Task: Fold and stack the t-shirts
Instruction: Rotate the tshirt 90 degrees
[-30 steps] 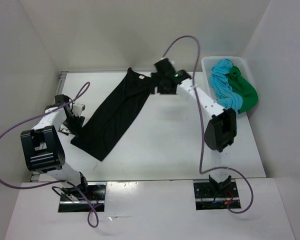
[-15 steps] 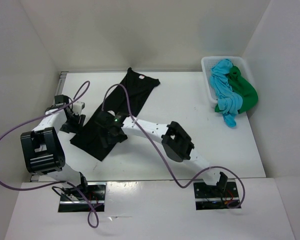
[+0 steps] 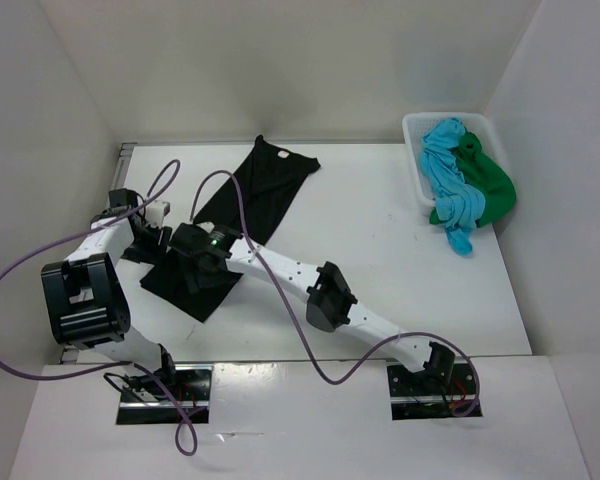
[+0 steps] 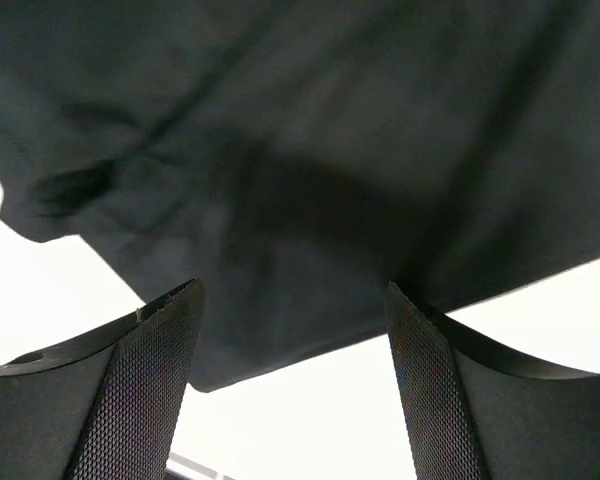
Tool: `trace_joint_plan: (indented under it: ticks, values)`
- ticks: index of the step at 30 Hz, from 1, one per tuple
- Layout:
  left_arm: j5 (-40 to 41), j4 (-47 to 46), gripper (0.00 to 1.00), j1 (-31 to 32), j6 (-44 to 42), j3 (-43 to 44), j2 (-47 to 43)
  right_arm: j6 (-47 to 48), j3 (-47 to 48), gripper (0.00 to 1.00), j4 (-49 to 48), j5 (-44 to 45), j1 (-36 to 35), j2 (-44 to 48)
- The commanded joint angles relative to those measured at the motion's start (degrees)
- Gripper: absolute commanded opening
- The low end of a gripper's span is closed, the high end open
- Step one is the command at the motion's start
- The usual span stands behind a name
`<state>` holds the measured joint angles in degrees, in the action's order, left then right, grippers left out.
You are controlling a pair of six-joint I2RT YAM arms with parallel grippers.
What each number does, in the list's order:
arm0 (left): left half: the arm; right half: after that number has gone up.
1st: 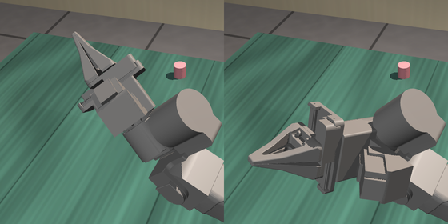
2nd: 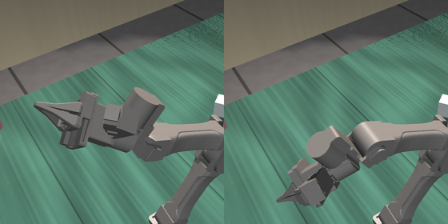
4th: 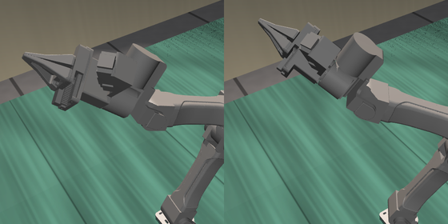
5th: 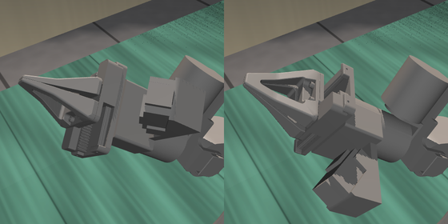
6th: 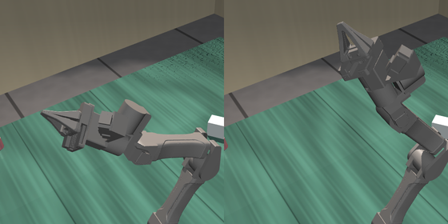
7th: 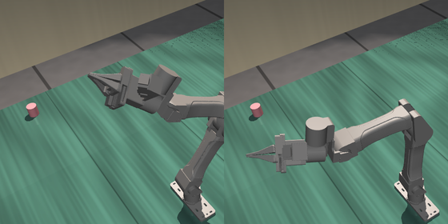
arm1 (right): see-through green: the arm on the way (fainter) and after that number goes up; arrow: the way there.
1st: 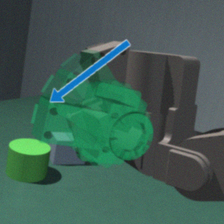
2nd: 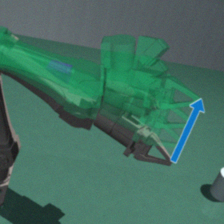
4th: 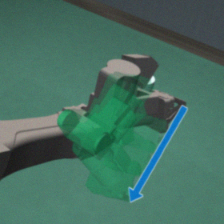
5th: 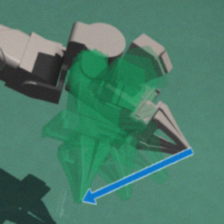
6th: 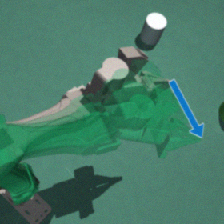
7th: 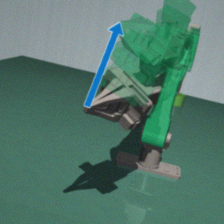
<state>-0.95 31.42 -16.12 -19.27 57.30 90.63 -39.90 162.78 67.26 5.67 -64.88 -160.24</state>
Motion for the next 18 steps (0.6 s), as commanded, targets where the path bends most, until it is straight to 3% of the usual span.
trace_joint_plan:
  ticks: [1, 7, 11, 12, 16, 18]
  values:
    - [-1.69, -0.31, 0.70, -0.40, 0.55, -0.16, -2.39, -1.58, -0.53, 0.77, 7.62, 3.29, -1.03, 1.59]
    - [-2.38, -0.31, 0.70, -0.93, 0.02, -0.70, -2.39, -1.58, -6.68, 0.76, 7.62, 5.14, -2.70, 4.15]
    - [-3.00, -0.31, 0.70, -0.93, 0.02, -0.17, -2.39, -1.06, -4.32, 0.73, 7.62, 3.64, -2.71, 1.78]
    - [-3.00, -0.31, 0.70, -0.93, 0.02, 0.35, -2.39, -1.06, -4.31, 0.69, 7.62, 3.12, -2.71, 1.08]
    - [-3.53, 0.83, 0.70, -0.93, 0.02, 0.97, -2.39, -1.06, -9.31, 0.30, 7.62, 3.12, -2.71, 1.94]
    - [-4.76, 1.45, 0.70, -0.93, 0.02, 1.50, -2.39, -2.37, -13.35, 0.22, 7.01, 3.73, -2.09, 4.13]
